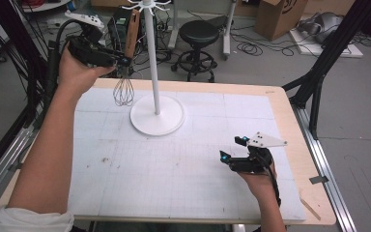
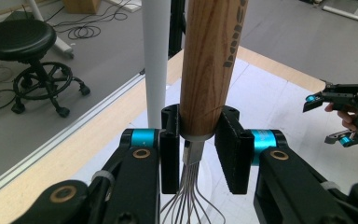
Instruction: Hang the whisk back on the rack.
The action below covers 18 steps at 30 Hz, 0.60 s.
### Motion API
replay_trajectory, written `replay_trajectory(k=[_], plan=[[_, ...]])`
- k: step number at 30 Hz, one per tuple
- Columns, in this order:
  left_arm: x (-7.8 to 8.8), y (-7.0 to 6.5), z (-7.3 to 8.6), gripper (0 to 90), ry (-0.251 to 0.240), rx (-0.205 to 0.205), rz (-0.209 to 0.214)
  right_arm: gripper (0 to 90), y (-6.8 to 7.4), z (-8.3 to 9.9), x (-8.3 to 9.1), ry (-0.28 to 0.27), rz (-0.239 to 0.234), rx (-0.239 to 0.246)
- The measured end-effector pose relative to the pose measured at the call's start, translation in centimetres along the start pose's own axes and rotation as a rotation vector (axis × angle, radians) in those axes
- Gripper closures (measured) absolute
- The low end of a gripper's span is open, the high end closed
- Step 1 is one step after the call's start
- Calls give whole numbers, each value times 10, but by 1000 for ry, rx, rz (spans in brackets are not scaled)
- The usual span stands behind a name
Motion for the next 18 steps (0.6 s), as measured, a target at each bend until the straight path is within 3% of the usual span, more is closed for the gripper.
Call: replay_trajectory(k=[2, 7, 10, 18], plan=[[-1, 0, 0, 706, 0, 6, -4, 191, 1, 0, 0, 1, -3, -5], [2, 2, 1, 512, -4, -7, -34, 191, 0, 0, -1, 1, -5, -5], [6, -3, 7, 440, -12, -20, -36, 191, 0, 0, 0, 2, -3, -1], [7, -20, 27, 345, -5, -50, 2, 192, 2, 0, -3, 8, -9, 9]])
Point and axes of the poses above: each handheld gripper's, and its own axes: x roughly backward along the jaws, z roughly out of its underside, y roughly to its left, the point moved 8 cm from there along -x, roughly forward along the jaws, and after that the axes turned 10 degrees about -z, right-handed, at the moved point
